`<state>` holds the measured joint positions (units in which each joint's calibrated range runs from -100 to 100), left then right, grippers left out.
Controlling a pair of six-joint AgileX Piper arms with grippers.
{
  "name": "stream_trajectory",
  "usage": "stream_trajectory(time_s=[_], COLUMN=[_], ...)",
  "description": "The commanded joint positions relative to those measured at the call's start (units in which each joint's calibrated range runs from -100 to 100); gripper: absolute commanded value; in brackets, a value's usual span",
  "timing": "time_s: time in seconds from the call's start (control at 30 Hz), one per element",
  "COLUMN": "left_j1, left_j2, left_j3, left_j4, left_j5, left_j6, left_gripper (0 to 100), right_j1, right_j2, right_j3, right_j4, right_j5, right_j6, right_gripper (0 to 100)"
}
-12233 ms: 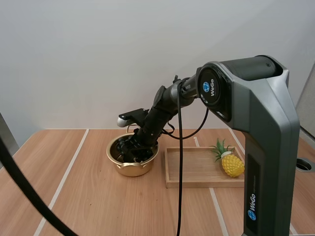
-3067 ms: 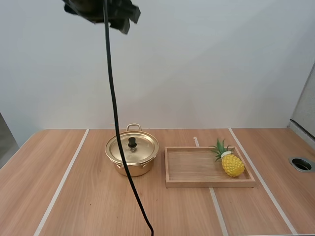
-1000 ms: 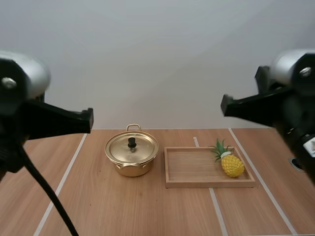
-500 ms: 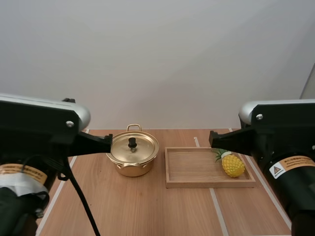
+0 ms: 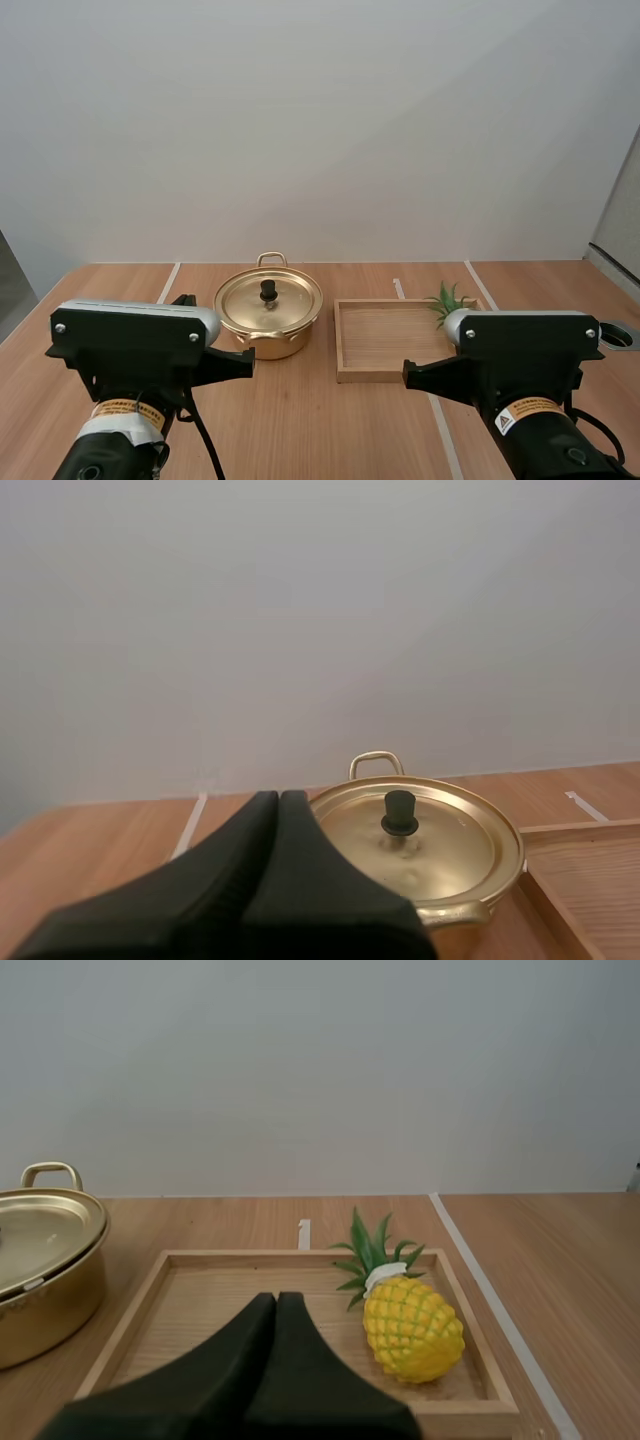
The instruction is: Open the pot, put the grape inside, and close it
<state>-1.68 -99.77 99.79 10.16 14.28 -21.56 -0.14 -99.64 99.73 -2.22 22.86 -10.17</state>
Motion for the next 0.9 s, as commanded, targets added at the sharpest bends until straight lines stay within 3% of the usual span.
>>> stream_trajectory(time_s=[0.0,0.17,0.87], left_j1=[0.50,0.69,0.95], left_j2=[-0.23,-0.23,-0.23], left_j3=[0.21,0.21,0.21], left_j4=[-0.28,-0.28,-0.45], left_j5=[4.85,17.41,17.15], left_j6=[-2.61,-3.72,-5.49], left_gripper=[1,1,1], right_j1=[-0.26,-0.26,-0.26], right_j2=[-0.36,-0.36,-0.36], right_j3=[0.27,0.27,0.27], right_j4=[0.17,0.17,0.04], right_j5=[3.77,8.54,8.55], right_j6=[0.48,0.48,0.61], right_gripper=[0,0,0])
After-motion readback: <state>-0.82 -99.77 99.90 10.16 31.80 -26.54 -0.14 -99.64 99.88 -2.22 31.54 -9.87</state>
